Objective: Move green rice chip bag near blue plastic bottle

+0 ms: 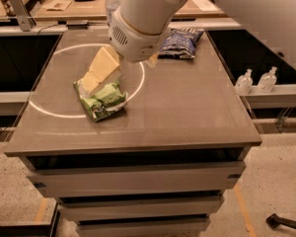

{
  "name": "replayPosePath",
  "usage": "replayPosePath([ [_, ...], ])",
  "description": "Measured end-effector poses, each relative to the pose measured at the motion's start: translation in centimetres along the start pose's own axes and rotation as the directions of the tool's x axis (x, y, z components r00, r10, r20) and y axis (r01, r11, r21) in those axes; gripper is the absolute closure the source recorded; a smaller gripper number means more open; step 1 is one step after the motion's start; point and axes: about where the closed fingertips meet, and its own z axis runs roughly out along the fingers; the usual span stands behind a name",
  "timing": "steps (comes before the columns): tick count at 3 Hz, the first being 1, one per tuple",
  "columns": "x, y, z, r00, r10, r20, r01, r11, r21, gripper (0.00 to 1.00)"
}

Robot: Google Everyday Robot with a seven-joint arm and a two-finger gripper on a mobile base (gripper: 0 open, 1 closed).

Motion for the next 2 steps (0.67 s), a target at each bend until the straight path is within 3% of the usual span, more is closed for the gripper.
replayPosePath([
  [1, -1.6, 2.3, 1.7, 0.999, -0.003, -0.034, 0.006, 0.9963, 0.085, 0.00],
  [2, -3.5, 3.1, 4.0, 0.997, -0.013, -0.072, 0.023, 0.9900, 0.139, 0.00],
])
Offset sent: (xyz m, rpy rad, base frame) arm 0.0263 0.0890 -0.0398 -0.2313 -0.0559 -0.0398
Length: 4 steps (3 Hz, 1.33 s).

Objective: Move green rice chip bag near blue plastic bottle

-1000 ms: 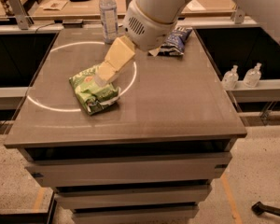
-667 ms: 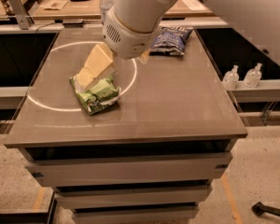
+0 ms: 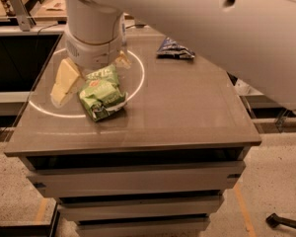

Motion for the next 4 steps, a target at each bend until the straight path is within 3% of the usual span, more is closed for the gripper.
replayPosePath([
  [2, -2.3, -1.3, 5.3, 0.995, 0.056, -0.078, -0.056, 0.9984, 0.009, 0.00],
  [3, -1.8, -2.0, 7.7, 0.990, 0.072, -0.121, -0.072, 0.9974, 0.010, 0.00],
  [4, -0.9, -3.0, 8.9, 0.986, 0.093, -0.141, -0.091, 0.9957, 0.020, 0.19],
])
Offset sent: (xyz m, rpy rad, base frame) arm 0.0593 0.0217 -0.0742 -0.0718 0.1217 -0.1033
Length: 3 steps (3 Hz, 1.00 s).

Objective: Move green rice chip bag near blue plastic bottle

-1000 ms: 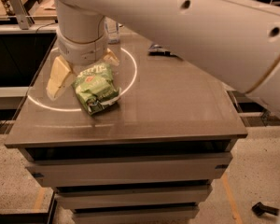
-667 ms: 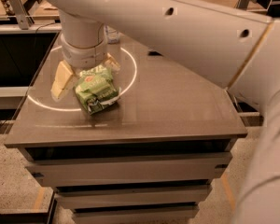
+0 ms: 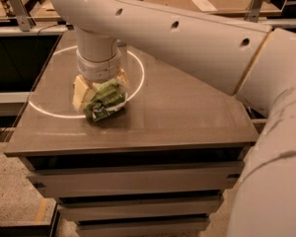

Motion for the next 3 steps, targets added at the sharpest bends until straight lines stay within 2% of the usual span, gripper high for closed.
replayPosePath([
  [1, 0.0, -1.4, -0.9, 0.999, 0.012, 0.050, -0.013, 0.9998, 0.013, 0.43],
  [2, -0.5, -3.0, -3.6, 0.990, 0.005, 0.140, -0.012, 0.9987, 0.050, 0.66],
  [3, -1.8, -3.7, -5.9, 0.978, -0.009, 0.210, -0.001, 0.9990, 0.045, 0.89],
])
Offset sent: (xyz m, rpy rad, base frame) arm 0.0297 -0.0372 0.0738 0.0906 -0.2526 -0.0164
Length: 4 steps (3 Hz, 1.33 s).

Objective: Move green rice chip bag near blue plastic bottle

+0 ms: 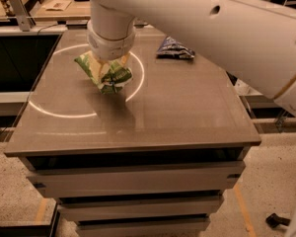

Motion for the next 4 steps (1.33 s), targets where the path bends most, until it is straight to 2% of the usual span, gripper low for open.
replayPosePath([
  [1, -2.8, -0.6, -1.3, 0.998, -0.036, 0.049, 0.036, 0.9994, -0.001, 1.00],
  [2, -6.2, -1.3, -1.6, 0.993, -0.053, 0.104, 0.054, 0.9985, -0.011, 1.00],
  [3, -8.2, -1.6, -1.7, 0.979, -0.054, 0.194, 0.060, 0.9979, -0.026, 1.00],
  [4, -9.9, -1.5, -1.5, 0.947, -0.072, 0.314, 0.080, 0.9967, -0.014, 1.00],
])
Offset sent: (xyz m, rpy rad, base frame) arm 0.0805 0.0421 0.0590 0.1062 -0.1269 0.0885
